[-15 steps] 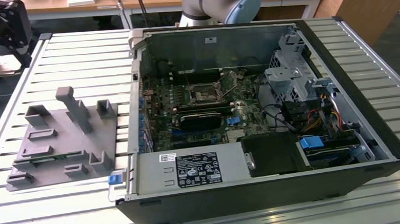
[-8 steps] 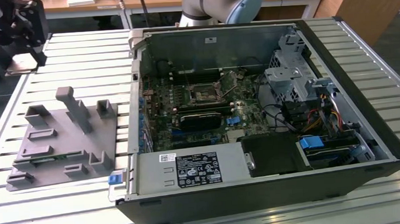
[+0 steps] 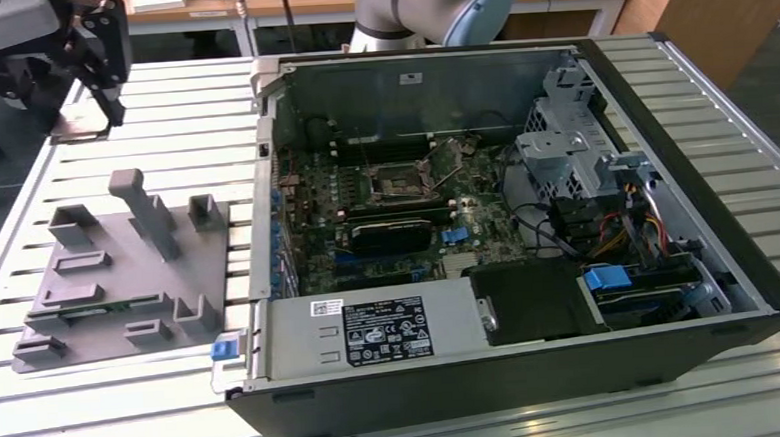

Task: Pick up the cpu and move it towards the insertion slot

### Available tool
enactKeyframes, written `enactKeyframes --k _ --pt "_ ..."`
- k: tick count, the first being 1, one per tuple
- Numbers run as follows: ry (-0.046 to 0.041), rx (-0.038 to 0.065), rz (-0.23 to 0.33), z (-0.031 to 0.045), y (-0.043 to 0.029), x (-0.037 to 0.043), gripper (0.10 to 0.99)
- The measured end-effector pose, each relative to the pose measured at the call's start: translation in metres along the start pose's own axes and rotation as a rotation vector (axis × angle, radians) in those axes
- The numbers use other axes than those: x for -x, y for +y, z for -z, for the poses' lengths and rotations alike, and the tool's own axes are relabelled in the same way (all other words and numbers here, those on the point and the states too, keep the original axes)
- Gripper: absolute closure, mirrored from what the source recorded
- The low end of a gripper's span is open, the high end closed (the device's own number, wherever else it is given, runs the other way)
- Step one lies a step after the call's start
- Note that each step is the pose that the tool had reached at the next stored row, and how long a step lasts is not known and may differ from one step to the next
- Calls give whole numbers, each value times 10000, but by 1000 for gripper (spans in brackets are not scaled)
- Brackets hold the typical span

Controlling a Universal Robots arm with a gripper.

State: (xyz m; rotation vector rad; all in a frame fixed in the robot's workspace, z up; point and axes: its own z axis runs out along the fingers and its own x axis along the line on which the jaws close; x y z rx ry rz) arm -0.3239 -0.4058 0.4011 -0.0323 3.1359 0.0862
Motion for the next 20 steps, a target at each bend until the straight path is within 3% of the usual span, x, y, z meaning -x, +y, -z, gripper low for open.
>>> enactKeyframes --k 20 --pt "1 20 -1 -2 -14 758 545"
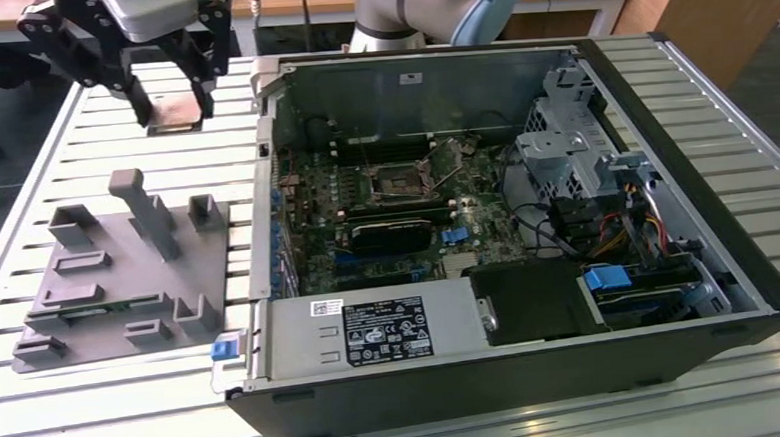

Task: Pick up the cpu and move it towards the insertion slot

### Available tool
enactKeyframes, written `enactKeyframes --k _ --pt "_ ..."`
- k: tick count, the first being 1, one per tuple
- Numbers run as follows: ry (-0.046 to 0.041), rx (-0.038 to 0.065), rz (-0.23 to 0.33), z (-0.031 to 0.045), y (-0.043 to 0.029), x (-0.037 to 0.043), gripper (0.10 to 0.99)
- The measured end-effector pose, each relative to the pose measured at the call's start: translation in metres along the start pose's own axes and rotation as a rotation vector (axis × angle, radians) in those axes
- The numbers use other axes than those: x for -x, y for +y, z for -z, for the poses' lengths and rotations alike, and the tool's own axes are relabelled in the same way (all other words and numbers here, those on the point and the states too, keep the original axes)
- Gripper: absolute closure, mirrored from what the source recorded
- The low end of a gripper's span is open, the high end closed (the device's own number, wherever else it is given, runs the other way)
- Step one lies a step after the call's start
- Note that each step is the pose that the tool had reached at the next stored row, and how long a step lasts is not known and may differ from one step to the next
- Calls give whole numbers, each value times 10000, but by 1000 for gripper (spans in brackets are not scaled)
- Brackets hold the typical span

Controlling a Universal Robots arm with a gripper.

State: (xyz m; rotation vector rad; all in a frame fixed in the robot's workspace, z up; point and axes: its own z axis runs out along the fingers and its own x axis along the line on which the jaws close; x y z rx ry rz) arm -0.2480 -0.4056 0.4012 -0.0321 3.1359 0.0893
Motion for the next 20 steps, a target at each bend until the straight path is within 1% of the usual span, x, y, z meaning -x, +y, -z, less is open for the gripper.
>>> enactKeyframes --k 14,17,20 --pt "-1 14 0 -3 3 508 545" --pt "-1 14 0 -5 17 617 545" --pt "-1 15 0 -8 49 716 545"
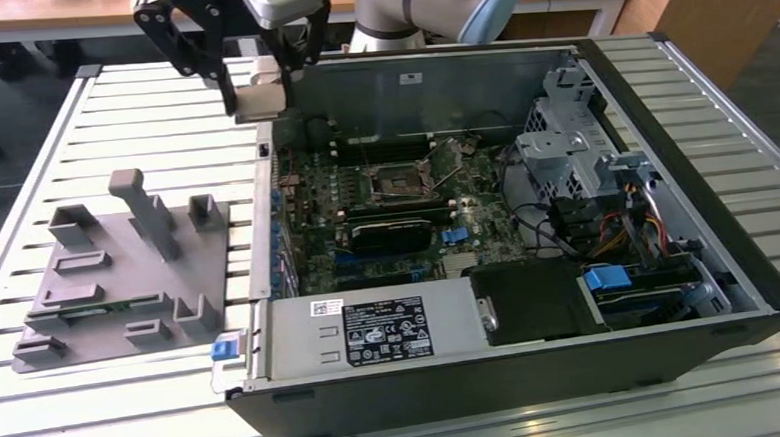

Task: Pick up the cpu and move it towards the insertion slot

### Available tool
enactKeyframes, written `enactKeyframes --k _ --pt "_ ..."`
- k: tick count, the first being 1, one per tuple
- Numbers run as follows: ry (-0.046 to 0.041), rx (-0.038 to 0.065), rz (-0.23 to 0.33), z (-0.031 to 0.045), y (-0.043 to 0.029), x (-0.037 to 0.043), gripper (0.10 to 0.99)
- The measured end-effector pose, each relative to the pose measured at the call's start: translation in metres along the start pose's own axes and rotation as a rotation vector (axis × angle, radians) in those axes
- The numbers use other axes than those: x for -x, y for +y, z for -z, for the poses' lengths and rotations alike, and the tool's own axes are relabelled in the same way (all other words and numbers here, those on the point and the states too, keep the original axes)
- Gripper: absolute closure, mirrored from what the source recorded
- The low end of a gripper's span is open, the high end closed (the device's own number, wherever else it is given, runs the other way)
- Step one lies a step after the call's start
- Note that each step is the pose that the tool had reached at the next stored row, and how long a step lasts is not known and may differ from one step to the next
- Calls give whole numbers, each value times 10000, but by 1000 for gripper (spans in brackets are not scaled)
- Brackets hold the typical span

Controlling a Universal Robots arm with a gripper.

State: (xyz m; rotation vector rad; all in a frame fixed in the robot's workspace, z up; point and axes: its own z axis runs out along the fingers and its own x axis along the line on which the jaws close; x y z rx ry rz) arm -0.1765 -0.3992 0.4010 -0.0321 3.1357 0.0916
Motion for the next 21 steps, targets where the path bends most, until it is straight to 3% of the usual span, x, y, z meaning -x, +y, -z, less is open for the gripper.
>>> enactKeyframes --k 15,21 --pt "0 2 0 -15 169 438 545" --pt "-1 3 1 -23 268 573 545"
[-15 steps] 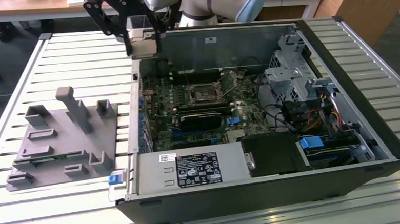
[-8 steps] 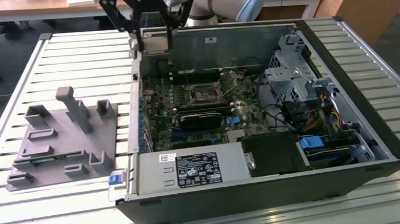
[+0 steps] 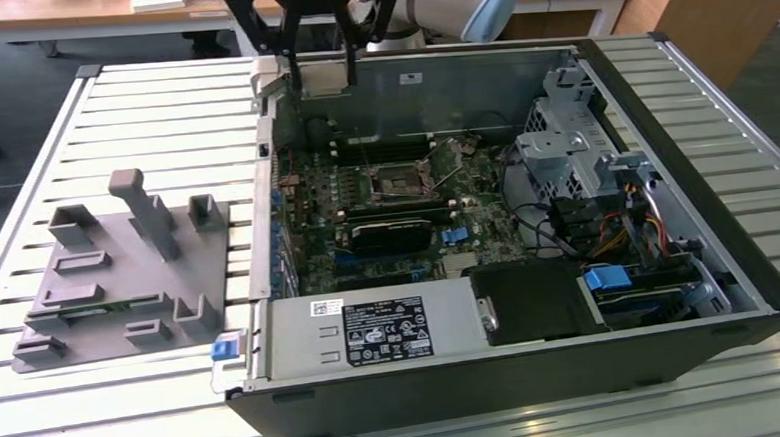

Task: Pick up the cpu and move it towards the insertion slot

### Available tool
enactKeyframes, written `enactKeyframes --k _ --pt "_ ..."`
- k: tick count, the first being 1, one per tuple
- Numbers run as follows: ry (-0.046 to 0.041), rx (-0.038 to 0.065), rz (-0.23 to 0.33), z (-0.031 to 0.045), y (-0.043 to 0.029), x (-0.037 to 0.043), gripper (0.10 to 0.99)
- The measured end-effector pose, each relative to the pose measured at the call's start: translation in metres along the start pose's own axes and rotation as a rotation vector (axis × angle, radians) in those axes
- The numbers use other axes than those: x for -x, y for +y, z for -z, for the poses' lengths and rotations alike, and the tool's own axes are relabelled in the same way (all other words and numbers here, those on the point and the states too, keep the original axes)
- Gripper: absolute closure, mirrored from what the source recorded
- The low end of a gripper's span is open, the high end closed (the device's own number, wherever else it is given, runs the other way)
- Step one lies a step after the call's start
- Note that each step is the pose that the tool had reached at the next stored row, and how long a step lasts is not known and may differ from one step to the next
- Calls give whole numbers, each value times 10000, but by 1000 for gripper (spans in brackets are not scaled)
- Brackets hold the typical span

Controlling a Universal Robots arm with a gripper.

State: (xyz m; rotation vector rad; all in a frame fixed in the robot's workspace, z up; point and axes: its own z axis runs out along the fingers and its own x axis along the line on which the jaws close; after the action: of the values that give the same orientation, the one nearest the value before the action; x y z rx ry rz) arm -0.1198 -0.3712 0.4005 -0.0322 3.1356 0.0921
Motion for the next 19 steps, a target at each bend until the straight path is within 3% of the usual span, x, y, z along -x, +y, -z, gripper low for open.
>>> enactKeyframes --k 10,19 --pt "-7 -1 0 -20 240 172 545" --pt "-25 1 0 -29 357 367 545"
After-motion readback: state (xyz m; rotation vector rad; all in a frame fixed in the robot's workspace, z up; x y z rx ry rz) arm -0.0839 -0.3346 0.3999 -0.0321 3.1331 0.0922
